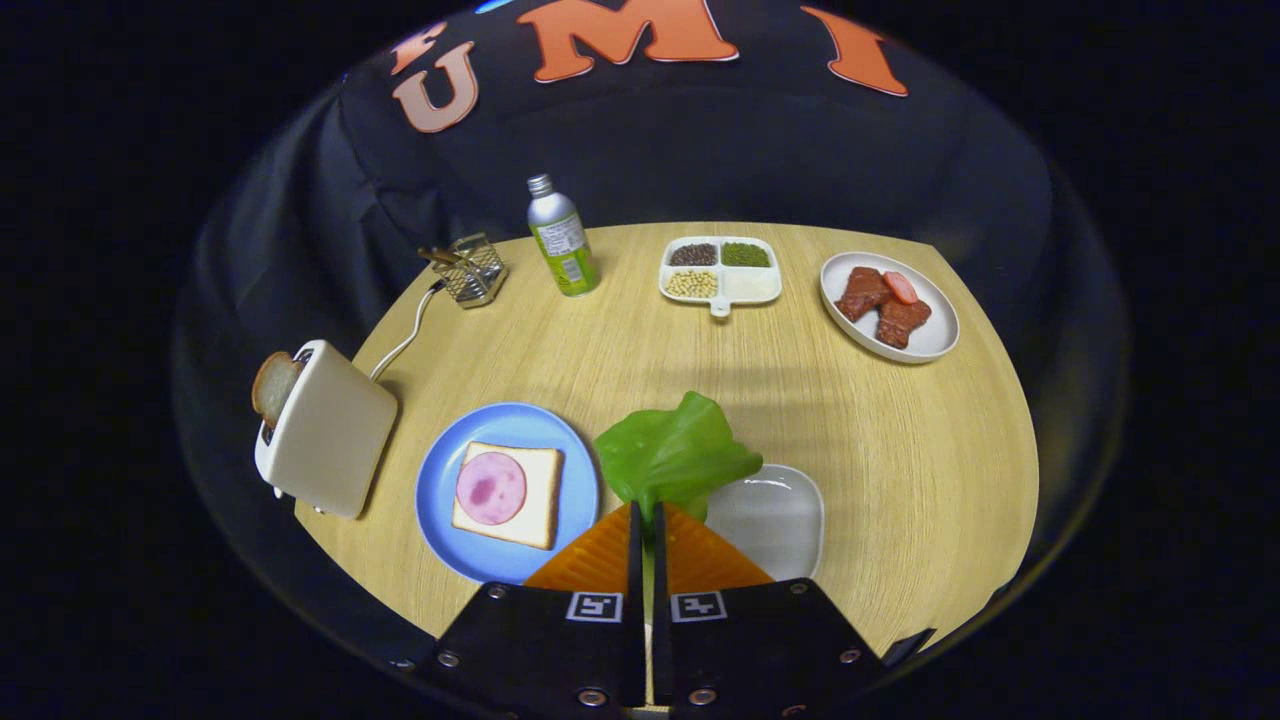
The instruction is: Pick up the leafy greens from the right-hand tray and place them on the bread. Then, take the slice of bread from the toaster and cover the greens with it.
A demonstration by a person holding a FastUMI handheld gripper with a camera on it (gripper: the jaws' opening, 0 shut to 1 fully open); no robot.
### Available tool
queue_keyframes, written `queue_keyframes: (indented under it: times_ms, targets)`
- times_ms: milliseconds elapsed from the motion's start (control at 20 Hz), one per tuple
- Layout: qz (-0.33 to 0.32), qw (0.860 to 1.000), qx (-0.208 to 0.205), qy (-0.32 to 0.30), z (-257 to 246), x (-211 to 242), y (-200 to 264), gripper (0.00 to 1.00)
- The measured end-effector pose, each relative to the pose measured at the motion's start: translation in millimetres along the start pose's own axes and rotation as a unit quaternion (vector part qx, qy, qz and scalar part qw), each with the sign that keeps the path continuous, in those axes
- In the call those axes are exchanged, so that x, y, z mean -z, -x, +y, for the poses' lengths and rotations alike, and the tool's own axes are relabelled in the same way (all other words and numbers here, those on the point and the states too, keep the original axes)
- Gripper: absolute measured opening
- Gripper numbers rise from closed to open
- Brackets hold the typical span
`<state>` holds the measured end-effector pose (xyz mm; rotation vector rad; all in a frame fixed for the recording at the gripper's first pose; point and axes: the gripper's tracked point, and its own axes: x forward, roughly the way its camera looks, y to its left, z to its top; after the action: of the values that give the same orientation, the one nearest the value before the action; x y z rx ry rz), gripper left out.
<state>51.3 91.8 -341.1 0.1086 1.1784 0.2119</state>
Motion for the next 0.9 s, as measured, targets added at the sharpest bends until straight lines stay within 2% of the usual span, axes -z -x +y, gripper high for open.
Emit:
queue_keyframes:
  times_ms: [450,900]
  targets:
    - [0.009,0.998,-0.032,0.06,75.1,-5.4,-15.4,0.03]
    - [0.037,0.995,-0.057,0.069,114.6,-1.2,-43.6,0.03]
